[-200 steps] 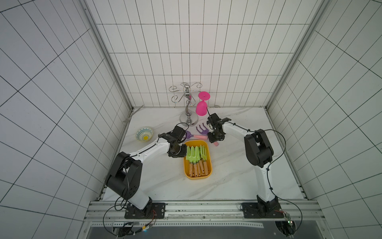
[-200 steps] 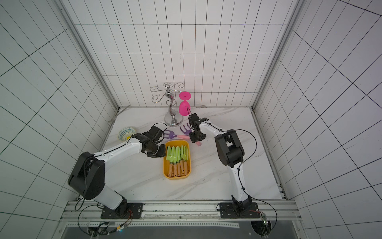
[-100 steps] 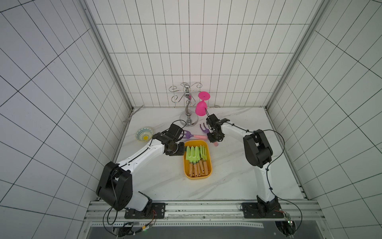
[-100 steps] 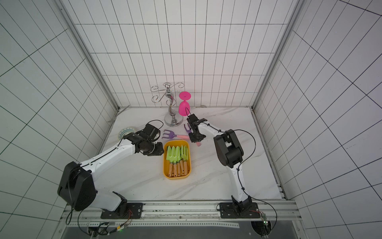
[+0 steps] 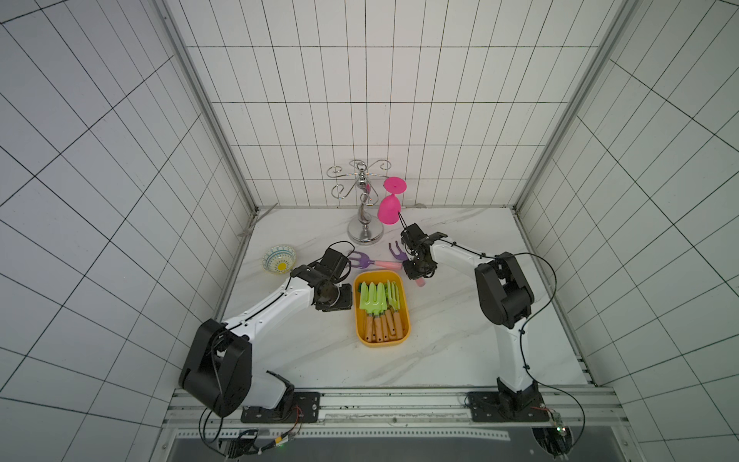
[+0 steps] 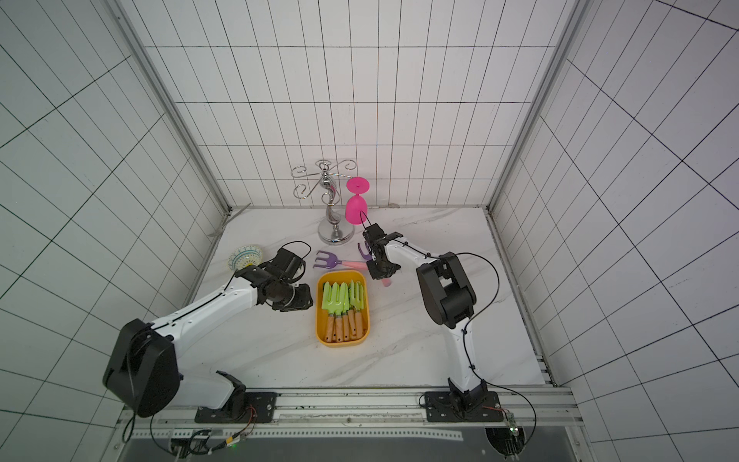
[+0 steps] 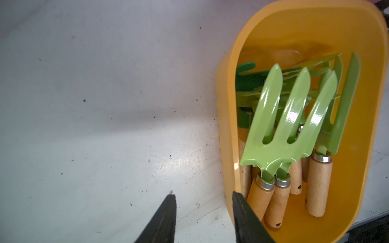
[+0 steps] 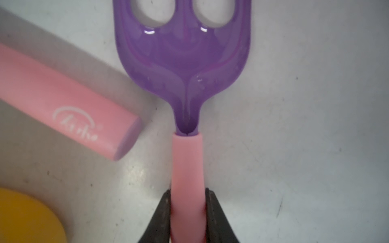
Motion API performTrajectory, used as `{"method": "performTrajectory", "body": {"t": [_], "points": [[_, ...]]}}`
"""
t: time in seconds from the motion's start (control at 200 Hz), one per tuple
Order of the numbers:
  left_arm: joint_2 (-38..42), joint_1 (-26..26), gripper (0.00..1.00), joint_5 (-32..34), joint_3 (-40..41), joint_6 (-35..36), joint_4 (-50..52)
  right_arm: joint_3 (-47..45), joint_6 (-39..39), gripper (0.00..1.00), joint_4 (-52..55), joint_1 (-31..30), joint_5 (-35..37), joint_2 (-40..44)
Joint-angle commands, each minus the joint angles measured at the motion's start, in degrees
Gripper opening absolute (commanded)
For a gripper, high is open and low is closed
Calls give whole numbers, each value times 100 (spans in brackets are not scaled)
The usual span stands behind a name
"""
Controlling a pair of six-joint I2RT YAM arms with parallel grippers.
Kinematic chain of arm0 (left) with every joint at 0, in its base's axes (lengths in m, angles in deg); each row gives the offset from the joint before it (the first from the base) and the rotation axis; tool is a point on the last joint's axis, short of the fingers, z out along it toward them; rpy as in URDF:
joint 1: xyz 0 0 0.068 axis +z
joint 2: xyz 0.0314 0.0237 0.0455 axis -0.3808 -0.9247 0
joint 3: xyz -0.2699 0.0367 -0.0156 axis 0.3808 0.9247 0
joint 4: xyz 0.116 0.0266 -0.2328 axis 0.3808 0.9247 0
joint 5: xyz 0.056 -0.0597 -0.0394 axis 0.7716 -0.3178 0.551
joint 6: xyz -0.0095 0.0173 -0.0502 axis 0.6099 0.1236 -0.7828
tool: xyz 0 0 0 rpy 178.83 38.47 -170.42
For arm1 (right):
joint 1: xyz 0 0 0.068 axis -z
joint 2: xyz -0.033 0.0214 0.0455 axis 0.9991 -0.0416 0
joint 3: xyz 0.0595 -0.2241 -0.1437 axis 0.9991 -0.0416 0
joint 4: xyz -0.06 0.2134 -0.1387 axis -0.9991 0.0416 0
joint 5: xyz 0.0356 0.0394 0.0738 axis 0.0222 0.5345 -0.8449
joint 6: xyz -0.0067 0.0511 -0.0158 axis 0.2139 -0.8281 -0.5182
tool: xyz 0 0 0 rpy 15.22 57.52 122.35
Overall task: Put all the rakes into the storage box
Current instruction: Adjust the storage box at the center of the board.
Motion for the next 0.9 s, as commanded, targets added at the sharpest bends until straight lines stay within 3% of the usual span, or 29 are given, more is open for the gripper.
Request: {"method": "performTrajectory", "body": {"t": [0.0,0.35,0.55,0.894], "points": [[44,-78,43,-196,201,-208,-400,-269,-225,13,306,-31,-185,866],[-466,-851,36,-98,271,-742,-973,-802,-1217,13,696,-519,-725,2469],[-396,-1044,36,117,373,-970,-1051,-1479,-1749,13,211,-1002,-819,3013],[72,-1045,36,529,408,-1030,-806,-2664,-2165,13,-1034,-1551,-691,3010]]}}
